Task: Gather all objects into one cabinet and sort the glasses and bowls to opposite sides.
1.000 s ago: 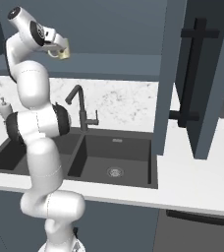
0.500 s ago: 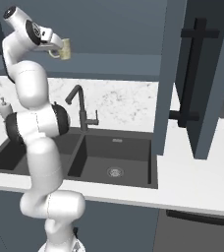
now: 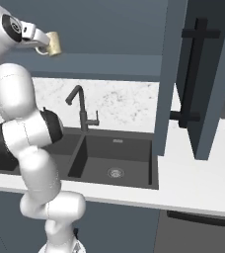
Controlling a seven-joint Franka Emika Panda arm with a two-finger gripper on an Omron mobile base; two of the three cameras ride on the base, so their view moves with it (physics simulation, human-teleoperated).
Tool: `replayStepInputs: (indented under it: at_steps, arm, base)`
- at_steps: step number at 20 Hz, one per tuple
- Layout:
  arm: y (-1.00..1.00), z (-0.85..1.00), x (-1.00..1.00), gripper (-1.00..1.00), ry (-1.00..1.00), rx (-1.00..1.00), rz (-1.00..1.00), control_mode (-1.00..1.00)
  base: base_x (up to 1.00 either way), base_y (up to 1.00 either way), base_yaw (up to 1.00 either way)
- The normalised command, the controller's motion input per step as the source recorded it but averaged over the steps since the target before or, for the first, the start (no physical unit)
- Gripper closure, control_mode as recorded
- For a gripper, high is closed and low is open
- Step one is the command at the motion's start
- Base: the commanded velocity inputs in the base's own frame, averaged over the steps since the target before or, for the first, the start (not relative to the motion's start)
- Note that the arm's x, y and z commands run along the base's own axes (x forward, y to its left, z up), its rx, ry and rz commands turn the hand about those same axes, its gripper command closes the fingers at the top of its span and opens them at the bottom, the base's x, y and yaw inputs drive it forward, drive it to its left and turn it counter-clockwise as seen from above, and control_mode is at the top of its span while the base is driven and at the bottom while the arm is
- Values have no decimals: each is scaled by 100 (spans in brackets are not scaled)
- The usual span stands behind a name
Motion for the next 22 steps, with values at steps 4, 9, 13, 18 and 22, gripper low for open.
replayStepInputs:
  at_steps: [4,9,13,18,22]
  arm:
    - [0,-59,-100,100,-11,0,-7,-100]
    - [0,-83,-100,100,-15,2,-11,-100]
    - [0,-32,-100,100,-19,13,-7,-100]
    - [-20,-8,-100,100,-17,16,-2,-100]
    - [-97,0,-82,100,-6,21,7,-100]
  base:
    - [0,0,0]
    - [0,0,0]
    - [0,0,0]
    - [0,0,0]
    - [0,0,0]
